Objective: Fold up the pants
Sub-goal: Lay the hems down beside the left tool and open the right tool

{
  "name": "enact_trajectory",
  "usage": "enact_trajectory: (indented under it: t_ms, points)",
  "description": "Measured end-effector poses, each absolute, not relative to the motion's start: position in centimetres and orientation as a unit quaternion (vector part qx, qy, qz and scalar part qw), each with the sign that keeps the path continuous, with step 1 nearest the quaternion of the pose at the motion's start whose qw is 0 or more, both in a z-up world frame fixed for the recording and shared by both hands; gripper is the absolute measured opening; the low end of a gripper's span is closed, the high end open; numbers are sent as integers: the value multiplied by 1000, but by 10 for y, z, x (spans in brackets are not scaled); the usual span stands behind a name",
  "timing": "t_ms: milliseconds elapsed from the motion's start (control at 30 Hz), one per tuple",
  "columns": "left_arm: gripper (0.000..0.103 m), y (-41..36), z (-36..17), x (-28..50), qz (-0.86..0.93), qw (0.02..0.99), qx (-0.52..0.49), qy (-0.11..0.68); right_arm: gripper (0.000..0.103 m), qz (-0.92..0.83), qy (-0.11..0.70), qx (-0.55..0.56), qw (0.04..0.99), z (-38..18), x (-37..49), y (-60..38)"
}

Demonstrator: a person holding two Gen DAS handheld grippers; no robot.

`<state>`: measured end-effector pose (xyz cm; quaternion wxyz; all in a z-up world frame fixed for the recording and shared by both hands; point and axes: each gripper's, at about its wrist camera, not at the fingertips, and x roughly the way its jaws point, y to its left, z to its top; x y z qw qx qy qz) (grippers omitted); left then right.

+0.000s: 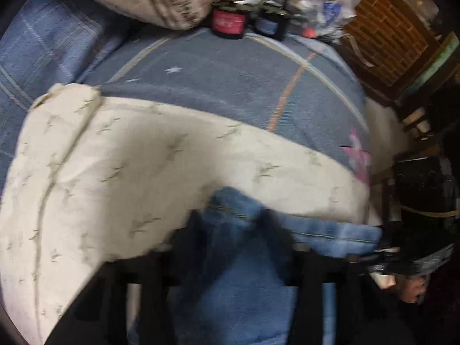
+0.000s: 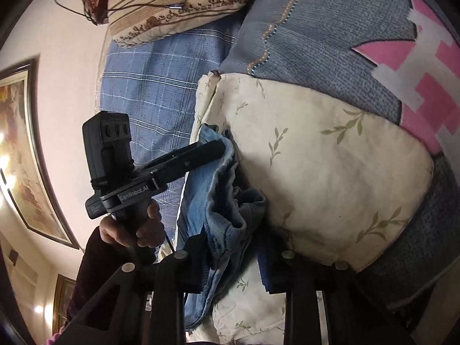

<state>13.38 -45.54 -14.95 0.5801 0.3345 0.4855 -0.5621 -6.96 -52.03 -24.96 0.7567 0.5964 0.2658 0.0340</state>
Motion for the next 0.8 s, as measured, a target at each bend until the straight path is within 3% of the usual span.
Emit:
enact_trajectory:
  t_ms: [67, 200, 600, 633, 800]
  points:
    - [36, -455, -148, 130, -566, 580, 342, 475, 21, 25, 271, 582, 767, -245, -68, -518]
    - [28, -449, -142, 130, -574, 582, 335, 469, 19, 8, 275, 543, 793, -231, -67, -512]
    - [20, -407, -81, 147, -613, 616, 251, 426, 15, 0, 266, 438, 859, -164, -66, -484]
    - [9, -403, -76, 148, -615, 619, 245, 422, 15, 1, 264, 430, 863, -158, -65, -479]
    - [9, -366, -47, 150, -628, 635, 213, 396, 14, 4, 256, 376, 891, -124, -55, -450]
